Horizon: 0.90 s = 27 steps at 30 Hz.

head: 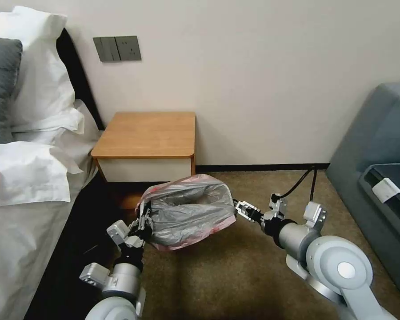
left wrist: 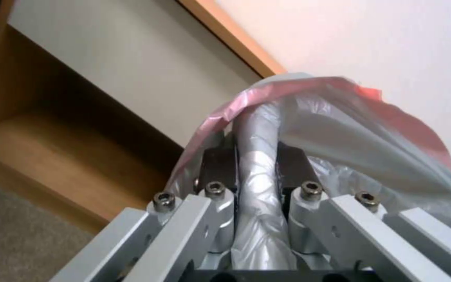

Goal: Pick up the garbage bag from the table and place it over the trash can.

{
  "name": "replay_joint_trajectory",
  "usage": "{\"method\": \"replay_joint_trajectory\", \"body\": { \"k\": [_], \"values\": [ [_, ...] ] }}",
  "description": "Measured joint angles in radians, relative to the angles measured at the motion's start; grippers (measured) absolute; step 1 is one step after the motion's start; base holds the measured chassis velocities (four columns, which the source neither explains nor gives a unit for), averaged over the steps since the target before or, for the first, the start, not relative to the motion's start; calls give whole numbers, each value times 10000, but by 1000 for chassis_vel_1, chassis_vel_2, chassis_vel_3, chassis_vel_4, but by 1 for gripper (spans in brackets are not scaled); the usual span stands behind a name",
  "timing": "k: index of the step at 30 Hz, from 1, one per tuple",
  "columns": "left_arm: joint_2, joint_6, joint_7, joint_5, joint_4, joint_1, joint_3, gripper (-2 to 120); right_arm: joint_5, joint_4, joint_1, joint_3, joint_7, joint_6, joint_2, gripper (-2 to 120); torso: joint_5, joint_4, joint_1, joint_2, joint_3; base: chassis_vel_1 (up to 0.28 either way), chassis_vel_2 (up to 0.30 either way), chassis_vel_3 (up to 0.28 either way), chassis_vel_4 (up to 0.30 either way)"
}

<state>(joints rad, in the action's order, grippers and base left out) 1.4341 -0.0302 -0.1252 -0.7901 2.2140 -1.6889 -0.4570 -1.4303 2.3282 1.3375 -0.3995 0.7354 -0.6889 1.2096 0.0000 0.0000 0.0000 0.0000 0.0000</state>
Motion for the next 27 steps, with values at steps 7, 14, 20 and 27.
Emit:
{"method": "replay_joint_trajectory", "body": {
  "k": [7, 14, 20, 27],
  "values": [
    [-1, 92, -145, -249, 24, 156, -165, 9, 61, 290, 204, -48, 205, -92, -30, 100, 0, 0, 0, 0, 0, 0, 0, 0, 0],
    [8, 145, -392, -267, 31, 189, -234, 9, 40, 989, 833, -378, 367, 271, 126, 100, 0, 1, 0, 0, 0, 0, 0, 0, 0],
    [-46, 263, -815, -587, 96, 198, -445, 9, -684, 1717, 1871, -715, -979, 2503, 555, 100, -1, -1, 0, 0, -1, 0, 0, 0, 0],
    [-13, 419, -1073, -1063, 359, 157, -448, 9, -2389, 1433, 1899, -495, -2470, 3466, 1289, 100, 0, 0, 0, 0, -1, 0, 0, 0, 0]
  ]
}}
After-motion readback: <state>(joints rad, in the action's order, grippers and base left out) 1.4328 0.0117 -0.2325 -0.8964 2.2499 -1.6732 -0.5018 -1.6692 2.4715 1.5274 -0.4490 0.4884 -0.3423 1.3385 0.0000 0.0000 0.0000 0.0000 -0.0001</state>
